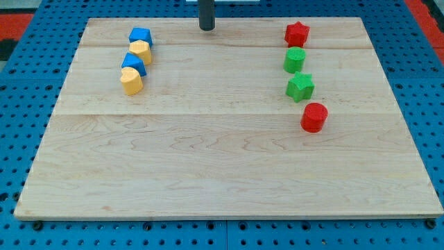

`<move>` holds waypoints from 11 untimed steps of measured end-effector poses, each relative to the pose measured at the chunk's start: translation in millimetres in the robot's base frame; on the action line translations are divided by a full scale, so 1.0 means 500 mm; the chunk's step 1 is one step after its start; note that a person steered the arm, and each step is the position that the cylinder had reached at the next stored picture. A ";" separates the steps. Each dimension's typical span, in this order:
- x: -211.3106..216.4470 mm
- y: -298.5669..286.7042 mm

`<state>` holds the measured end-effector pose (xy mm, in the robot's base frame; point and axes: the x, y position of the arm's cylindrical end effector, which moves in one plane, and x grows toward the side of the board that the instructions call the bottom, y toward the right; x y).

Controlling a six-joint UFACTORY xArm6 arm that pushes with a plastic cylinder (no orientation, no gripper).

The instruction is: Point your arm towards top left

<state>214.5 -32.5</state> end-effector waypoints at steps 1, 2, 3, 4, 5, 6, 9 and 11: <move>0.000 0.001; 0.018 0.032; 0.126 0.131; 0.179 0.166; 0.257 0.188; 0.257 0.128; -0.029 -0.240; 0.105 -0.288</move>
